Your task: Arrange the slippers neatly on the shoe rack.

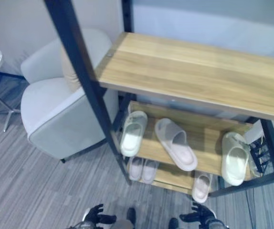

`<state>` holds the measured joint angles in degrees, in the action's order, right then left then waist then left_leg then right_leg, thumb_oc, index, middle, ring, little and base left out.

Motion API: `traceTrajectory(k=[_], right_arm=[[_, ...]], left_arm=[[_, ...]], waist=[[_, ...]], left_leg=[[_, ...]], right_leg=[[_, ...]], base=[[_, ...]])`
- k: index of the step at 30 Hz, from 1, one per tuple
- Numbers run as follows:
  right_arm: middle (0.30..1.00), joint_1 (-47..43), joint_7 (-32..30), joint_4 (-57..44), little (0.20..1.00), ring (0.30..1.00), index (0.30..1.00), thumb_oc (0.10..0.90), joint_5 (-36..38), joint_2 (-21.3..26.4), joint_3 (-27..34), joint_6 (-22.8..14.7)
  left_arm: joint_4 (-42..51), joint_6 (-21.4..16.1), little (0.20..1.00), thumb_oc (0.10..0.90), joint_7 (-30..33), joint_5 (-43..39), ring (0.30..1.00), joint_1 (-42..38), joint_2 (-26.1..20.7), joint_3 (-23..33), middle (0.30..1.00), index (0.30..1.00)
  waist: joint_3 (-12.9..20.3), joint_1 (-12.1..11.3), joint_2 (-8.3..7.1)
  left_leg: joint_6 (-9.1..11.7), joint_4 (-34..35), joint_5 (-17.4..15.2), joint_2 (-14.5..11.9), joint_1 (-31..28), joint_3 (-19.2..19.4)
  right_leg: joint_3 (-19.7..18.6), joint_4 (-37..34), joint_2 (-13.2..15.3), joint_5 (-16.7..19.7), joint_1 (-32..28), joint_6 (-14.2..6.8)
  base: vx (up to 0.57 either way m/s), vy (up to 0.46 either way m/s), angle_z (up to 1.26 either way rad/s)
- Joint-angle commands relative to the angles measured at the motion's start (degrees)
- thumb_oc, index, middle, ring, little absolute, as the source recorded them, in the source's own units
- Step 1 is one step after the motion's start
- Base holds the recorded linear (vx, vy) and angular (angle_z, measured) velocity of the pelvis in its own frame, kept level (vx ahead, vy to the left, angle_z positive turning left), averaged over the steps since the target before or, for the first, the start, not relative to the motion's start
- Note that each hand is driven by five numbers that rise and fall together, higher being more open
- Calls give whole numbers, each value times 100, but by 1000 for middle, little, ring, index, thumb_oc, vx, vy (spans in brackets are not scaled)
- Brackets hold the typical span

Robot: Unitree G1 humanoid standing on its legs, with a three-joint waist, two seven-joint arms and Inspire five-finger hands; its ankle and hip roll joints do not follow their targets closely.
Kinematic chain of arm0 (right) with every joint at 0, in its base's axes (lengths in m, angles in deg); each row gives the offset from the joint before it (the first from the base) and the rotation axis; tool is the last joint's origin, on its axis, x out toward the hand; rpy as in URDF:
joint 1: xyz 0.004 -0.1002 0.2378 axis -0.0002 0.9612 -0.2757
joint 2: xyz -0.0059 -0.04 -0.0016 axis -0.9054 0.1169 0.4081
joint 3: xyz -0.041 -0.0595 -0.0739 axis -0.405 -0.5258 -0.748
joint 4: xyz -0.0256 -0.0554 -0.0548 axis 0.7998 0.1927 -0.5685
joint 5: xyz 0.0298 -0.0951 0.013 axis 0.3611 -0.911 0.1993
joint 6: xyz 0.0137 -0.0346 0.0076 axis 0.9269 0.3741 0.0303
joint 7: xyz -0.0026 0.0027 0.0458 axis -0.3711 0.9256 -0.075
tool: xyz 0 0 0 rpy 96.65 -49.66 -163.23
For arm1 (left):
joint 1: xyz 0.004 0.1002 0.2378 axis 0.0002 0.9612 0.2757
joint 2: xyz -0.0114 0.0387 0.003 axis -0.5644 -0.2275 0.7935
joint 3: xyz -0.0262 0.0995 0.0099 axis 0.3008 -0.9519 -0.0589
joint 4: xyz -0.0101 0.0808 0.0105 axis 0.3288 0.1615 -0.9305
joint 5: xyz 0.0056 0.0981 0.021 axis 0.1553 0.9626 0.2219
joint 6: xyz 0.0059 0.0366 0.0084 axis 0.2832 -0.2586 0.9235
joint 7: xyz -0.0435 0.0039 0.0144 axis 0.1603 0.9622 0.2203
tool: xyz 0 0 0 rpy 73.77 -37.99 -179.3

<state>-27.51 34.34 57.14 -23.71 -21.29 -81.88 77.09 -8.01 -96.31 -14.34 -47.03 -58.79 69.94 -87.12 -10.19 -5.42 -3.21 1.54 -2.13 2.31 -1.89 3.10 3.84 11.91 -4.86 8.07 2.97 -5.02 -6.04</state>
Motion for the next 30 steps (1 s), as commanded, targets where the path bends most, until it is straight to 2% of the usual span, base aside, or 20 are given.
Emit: traceTrajectory(k=[1,4,8,10,12,17,22,23,25,26,28,30], right_arm=[[900,4,-99,-209,900,900,900,800,23,512,-5,-127],[900,9,-132,-150,900,900,900,800,17,600,5,-104],[900,4,-141,-54,900,900,900,800,4,664,40,-124],[900,2,-120,49,900,900,900,800,-26,665,47,-95],[900,-15,-113,120,900,900,900,800,-70,665,70,-96],[900,-26,-161,158,900,900,900,800,-116,594,70,-90],[900,-135,-142,87,900,900,900,800,-13,533,86,-89],[900,-32,-116,-14,900,900,900,800,33,511,114,-137],[900,67,-104,-44,900,900,900,800,21,498,156,-141],[900,75,-104,-46,900,900,900,800,20,493,156,-141],[900,157,-109,-86,900,900,900,800,-22,508,205,-150],[900,205,-106,-288,900,900,900,800,-49,600,261,-192]], left_arm=[[1,-169,900,800,-11,-7,900,-325,247,-226,900,900],[58,-174,900,800,-33,-88,900,-347,319,-301,900,900],[23,-154,900,800,-63,-42,900,-353,385,-351,900,900],[-17,-159,900,800,-49,-20,900,-357,414,-369,900,900],[-47,-160,900,800,-33,25,900,-365,455,-364,900,900],[39,-252,900,800,16,-27,900,-444,388,-396,900,900],[550,-381,900,800,60,-278,900,-497,172,-358,900,900],[1082,-496,900,800,60,-425,900,-475,51,-346,900,900],[1910,-604,900,800,17,-597,900,-292,-53,-365,900,900],[1928,-594,900,800,18,-599,900,-277,-61,-369,900,900],[2901,-680,900,800,-67,-697,900,15,-203,-350,900,900],[4145,-768,900,800,-196,-803,900,401,-476,-317,900,900]], waist=[[-103,-42,229],[-219,19,241],[-178,177,189],[-89,275,266],[15,334,326],[-11,301,324],[-181,233,365],[-137,139,349],[-67,-8,306],[-64,-8,301],[40,-109,271],[76,-150,291]], left_leg=[[559,-381,374,-346,718,-266],[553,-458,368,-338,778,-326],[505,-727,-110,-177,325,-410],[470,-562,-295,-131,87,-555],[445,-167,-323,-176,-92,-466],[358,15,-336,-40,-92,-635],[224,22,-199,-38,52,-589],[195,10,-174,-10,138,-539],[209,69,-117,33,149,-507],[209,71,-117,35,144,-508],[245,110,-64,25,141,-461],[313,211,98,-20,144,-450]], right_leg=[[-82,518,-302,-760,31,-127],[22,548,-325,-705,104,-35],[110,619,-223,-562,348,22],[95,588,-260,-527,415,-34],[82,504,-266,-468,414,-112],[10,558,-113,-338,578,-224],[-193,1354,-23,-434,1004,-345],[-229,1348,-44,-580,799,-330],[-95,1157,-16,-583,568,-300],[-92,1150,-14,-582,560,-301],[23,748,-9,-564,311,-306],[-3,370,-122,-496,175,-287]], base=[[-192,-193,33],[-159,-95,25],[-154,1,5],[-24,94,-8],[28,118,17],[-18,111,-9],[-116,48,-15],[-92,-29,1],[-64,-57,1],[-25,-64,-11],[-29,-81,-8],[-63,-115,-1]])
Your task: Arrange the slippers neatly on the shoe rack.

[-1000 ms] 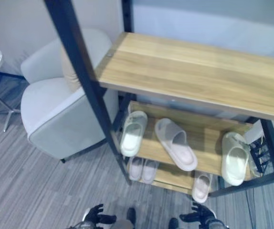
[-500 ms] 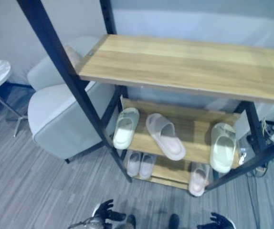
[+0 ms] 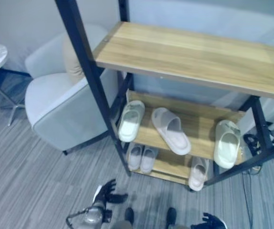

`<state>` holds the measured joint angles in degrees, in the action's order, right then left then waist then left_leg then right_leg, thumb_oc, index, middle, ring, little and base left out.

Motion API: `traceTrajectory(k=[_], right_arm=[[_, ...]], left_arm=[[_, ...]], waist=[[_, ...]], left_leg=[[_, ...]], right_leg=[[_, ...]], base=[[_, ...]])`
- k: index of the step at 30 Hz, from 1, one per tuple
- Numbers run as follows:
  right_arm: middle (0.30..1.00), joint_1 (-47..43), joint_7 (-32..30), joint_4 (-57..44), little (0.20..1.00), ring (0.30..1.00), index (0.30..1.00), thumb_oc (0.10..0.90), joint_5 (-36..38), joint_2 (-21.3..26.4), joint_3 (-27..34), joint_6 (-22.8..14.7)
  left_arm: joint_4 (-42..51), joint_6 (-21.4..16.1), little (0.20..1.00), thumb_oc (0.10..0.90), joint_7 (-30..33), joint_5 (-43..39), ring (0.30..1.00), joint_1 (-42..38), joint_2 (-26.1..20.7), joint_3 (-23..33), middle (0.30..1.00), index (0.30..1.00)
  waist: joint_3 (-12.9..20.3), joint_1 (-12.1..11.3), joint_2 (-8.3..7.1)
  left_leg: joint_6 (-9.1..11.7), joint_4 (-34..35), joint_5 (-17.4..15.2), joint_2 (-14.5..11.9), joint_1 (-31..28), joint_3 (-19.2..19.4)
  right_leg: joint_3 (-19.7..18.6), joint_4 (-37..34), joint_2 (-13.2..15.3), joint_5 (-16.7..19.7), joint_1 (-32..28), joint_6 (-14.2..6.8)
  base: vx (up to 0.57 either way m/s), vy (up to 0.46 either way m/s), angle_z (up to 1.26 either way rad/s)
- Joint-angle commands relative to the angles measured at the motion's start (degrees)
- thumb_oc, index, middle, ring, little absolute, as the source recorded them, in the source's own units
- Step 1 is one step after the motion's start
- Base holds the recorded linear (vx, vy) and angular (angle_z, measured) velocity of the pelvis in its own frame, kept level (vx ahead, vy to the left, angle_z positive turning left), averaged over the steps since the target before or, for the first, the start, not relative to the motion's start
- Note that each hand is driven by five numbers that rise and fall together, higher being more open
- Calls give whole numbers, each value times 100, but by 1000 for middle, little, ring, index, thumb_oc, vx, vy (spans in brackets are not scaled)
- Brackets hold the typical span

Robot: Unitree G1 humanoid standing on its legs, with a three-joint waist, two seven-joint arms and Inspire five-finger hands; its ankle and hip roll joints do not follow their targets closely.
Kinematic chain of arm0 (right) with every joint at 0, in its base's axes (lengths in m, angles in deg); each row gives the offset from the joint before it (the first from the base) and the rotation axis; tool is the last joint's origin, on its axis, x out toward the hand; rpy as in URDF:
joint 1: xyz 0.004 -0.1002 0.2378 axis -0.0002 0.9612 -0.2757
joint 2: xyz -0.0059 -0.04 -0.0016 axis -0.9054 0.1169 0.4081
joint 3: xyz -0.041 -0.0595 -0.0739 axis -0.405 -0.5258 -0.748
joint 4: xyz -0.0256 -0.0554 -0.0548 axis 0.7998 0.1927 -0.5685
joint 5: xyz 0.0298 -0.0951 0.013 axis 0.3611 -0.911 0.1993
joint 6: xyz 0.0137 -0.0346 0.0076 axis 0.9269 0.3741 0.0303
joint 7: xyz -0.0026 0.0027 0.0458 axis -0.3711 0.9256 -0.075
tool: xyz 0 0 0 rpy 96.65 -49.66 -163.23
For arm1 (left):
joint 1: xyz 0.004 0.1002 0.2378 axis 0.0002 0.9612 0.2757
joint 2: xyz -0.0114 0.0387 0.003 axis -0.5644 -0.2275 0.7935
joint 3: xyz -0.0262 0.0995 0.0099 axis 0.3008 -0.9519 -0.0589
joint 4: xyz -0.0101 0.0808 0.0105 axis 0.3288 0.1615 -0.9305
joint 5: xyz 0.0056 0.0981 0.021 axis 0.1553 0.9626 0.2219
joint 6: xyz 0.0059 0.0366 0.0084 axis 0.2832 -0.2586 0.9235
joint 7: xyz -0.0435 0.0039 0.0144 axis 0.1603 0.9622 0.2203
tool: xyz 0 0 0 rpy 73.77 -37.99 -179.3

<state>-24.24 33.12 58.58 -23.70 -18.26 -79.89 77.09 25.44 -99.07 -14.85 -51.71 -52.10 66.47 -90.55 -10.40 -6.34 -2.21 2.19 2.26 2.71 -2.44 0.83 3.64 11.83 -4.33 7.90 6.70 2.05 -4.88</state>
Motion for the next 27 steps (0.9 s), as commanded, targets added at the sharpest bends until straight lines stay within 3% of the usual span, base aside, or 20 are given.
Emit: traceTrajectory(k=[1,10,16,27], right_arm=[[900,-98,20,-509,900,900,900,800,-69,328,85,-203],[900,-12,-47,-444,900,900,900,800,-212,473,168,-232],[900,12,-66,-399,900,900,900,800,-214,479,137,-243],[900,29,-212,-458,900,900,900,800,-275,485,12,-283]], left_arm=[[1123,-493,900,800,-183,-333,900,-162,-205,32,900,900],[2823,-601,900,800,-247,-395,900,34,-396,100,900,900],[3210,-626,900,800,-152,-372,900,-32,-377,115,900,900],[3355,-579,900,800,986,1350,900,-1355,-585,86,900,900]], waist=[[101,-57,203],[96,29,401],[98,70,453],[240,363,502]], left_leg=[[266,-160,107,17,356,-439],[418,117,329,-86,194,-538],[448,128,351,-107,117,-567],[432,255,233,-126,-50,-438]], right_leg=[[7,229,-123,-845,-579,-397],[197,-50,-260,-845,-822,-326],[220,-67,-308,-877,-892,-290],[97,-67,-315,-864,-840,-354]], base=[[-59,-92,0],[-24,-47,9],[9,-8,5],[55,17,0]])
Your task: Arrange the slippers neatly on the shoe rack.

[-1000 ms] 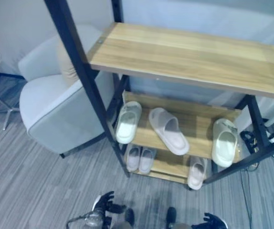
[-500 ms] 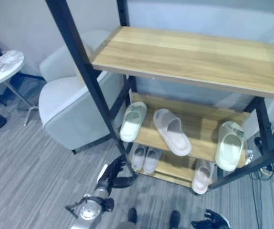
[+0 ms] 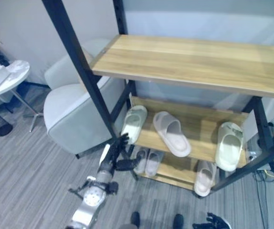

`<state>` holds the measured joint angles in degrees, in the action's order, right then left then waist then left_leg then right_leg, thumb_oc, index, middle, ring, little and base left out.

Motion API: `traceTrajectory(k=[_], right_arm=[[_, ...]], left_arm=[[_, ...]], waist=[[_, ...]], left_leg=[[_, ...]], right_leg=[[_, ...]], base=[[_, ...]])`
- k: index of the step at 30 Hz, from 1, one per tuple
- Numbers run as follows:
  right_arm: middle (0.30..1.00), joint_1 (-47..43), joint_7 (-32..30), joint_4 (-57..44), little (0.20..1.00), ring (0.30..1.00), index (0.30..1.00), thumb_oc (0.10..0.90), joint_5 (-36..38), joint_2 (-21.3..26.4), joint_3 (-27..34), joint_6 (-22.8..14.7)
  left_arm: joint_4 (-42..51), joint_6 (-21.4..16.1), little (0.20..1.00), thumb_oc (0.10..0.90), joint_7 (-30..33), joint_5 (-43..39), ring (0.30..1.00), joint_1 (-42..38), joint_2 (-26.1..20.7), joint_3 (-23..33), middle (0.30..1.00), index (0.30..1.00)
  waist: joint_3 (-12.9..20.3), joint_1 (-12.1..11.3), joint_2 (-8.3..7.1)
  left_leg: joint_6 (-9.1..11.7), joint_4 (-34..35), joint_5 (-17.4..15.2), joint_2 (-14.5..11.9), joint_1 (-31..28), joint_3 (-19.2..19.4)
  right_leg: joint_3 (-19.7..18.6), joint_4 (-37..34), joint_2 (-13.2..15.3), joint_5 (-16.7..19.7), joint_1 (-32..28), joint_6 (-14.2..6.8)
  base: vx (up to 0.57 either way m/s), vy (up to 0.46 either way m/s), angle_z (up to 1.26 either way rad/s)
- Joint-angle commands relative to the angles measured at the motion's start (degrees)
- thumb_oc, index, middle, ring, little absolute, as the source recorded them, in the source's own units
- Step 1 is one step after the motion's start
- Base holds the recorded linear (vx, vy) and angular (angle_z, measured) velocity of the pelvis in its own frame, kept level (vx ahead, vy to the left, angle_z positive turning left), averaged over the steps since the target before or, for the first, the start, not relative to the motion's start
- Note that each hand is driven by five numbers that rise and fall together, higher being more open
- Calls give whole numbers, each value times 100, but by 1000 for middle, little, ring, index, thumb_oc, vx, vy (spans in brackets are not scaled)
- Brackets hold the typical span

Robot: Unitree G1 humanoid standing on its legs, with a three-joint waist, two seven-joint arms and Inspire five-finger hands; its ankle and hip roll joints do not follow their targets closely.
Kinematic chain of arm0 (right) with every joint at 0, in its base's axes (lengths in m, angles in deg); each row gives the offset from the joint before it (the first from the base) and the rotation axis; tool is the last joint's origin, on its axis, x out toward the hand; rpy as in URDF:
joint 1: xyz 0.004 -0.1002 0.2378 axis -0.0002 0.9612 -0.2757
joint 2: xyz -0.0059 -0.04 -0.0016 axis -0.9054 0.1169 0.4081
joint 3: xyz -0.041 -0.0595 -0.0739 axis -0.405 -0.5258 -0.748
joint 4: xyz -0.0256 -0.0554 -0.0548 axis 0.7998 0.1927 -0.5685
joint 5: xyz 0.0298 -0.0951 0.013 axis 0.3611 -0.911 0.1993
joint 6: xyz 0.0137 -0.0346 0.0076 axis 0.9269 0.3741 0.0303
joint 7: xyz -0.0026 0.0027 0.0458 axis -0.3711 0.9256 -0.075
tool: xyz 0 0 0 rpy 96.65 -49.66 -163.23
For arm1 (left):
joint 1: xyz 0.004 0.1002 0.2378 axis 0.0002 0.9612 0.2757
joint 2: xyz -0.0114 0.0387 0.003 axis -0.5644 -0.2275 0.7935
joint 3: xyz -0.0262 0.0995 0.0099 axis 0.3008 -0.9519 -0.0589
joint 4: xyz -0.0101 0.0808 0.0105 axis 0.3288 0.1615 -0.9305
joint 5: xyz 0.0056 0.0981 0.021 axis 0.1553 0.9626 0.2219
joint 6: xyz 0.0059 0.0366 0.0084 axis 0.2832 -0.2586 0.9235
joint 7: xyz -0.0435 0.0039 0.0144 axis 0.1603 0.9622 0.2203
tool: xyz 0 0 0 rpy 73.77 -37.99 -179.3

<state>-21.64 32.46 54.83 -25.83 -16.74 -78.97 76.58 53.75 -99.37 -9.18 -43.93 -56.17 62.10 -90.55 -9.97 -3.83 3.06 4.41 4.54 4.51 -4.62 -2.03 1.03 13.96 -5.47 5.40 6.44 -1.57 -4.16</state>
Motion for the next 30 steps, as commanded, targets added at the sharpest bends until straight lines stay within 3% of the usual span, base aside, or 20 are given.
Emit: traceTrajectory(k=[1,8,17,30], right_arm=[[900,-213,-147,-119,900,900,900,800,-70,342,-76,-229],[900,-189,-151,-340,900,900,900,800,-131,428,-86,-212],[900,-326,-170,-700,900,900,900,800,-82,589,-172,-219],[900,-394,-194,-789,900,900,900,800,-7,523,-236,-220]], left_arm=[[476,-500,900,800,609,914,900,-1237,-235,91,900,900],[131,-307,900,800,1066,1634,900,-2139,-475,67,900,900],[-1220,185,900,800,1726,2316,900,-3825,-858,-343,900,900],[-2202,419,900,800,1826,1977,900,-4259,-763,-439,900,900]], waist=[[209,185,-11],[211,392,57],[47,700,62],[-172,796,-103]], left_leg=[[201,46,18,97,222,-126],[171,46,-53,114,331,29],[131,46,-37,105,830,273],[67,46,-47,139,1031,440]], right_leg=[[-169,47,-49,-820,-439,-447],[-400,47,5,-732,-167,-506],[-774,47,30,-522,550,-573],[-969,55,53,-391,868,-603]], base=[[61,55,-14],[11,42,-22],[-44,41,-21],[-7,15,-12]])
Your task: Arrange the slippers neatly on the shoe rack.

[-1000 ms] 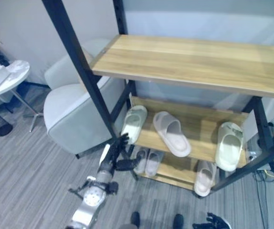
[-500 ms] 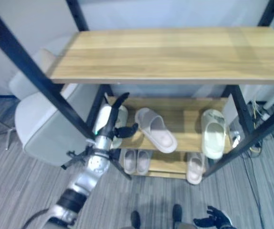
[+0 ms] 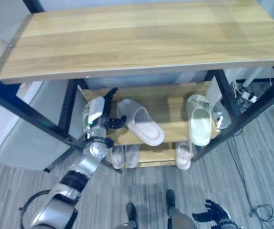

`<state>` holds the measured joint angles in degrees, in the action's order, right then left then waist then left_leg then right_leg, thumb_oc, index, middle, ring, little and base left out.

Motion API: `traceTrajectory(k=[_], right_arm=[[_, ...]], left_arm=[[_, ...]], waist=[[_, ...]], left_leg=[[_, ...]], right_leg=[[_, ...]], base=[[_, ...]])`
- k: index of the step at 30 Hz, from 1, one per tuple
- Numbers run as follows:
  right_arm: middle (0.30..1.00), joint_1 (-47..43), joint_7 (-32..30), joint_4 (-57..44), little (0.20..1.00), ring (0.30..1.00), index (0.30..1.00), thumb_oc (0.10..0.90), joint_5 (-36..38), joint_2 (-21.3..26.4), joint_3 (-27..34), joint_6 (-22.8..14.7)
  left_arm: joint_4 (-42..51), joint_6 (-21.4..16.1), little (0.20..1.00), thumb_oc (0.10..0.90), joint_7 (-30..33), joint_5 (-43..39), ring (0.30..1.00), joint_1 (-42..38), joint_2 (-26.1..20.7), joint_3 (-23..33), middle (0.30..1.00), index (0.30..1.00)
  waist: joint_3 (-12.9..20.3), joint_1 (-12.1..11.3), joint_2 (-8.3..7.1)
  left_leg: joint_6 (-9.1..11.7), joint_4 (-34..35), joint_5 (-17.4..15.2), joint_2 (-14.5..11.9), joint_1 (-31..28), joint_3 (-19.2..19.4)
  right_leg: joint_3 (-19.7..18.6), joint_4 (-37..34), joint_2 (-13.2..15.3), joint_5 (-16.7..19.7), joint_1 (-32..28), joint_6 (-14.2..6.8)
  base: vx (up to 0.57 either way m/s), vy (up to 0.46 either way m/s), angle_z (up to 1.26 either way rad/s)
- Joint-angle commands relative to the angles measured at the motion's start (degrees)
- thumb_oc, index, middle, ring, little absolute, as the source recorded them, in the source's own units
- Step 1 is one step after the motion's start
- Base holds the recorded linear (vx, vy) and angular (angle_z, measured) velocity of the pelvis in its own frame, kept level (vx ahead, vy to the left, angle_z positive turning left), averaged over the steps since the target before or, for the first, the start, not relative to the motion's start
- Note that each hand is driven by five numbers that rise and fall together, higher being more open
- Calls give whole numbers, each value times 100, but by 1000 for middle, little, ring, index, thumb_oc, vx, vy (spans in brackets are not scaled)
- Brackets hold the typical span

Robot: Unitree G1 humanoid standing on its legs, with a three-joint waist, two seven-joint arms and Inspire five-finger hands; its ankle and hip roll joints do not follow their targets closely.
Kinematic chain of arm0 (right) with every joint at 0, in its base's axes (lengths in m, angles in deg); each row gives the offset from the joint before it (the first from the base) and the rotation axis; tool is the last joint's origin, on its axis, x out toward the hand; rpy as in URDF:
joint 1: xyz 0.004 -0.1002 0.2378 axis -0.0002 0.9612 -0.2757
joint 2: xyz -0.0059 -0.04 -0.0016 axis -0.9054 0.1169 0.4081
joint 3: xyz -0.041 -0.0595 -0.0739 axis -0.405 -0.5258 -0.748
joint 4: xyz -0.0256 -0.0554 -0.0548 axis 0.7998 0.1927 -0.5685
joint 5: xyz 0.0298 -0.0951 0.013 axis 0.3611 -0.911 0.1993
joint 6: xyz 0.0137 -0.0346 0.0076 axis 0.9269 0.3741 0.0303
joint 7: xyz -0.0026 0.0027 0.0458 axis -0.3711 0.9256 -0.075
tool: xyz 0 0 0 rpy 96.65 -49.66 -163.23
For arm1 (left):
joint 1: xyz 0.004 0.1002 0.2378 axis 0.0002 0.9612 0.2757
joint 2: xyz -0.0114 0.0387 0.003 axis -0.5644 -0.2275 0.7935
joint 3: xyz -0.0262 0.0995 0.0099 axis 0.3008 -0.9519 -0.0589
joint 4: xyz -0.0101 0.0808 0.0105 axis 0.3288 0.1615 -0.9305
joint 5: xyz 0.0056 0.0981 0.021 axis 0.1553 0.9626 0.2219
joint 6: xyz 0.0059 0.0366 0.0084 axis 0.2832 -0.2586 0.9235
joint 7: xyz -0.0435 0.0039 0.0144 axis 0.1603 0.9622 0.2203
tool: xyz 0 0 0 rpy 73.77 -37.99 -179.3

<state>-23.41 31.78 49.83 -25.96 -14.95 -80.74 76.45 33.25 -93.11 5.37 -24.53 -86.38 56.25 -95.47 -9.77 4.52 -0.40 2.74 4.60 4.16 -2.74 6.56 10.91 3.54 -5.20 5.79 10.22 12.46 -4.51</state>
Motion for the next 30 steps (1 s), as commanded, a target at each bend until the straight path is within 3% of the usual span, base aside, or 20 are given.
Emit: traceTrajectory(k=[1,10,24,30], right_arm=[[900,-244,-138,-249,900,900,900,800,7,329,-63,-212],[900,-301,-195,-177,900,900,900,800,32,294,-102,-269],[900,-164,-85,-184,900,900,900,800,-3,280,-78,-300],[900,-158,-50,-213,900,900,900,800,-2,300,-96,-312]], left_arm=[[-202,-207,900,800,365,10,900,-1247,-134,40,900,900],[-45,-282,900,800,433,-112,900,-1250,-19,31,900,900],[1882,-578,900,800,292,129,900,-806,-312,347,900,900],[2210,-638,900,800,174,97,900,-698,-124,351,900,900]], waist=[[-207,-41,233],[-250,-80,225],[-219,-227,346],[-206,-251,389]], left_leg=[[231,40,-15,-48,176,-550],[222,40,-50,-45,111,-555],[248,40,-67,-44,-89,-684],[257,40,-59,-42,-153,-722]], right_leg=[[74,28,14,-768,-536,-568],[111,25,14,-780,-566,-561],[256,20,-22,-906,-845,-520],[285,20,-43,-955,-940,-494]], base=[[0,0,0],[0,0,0],[1,-6,1],[-1,-12,6]])
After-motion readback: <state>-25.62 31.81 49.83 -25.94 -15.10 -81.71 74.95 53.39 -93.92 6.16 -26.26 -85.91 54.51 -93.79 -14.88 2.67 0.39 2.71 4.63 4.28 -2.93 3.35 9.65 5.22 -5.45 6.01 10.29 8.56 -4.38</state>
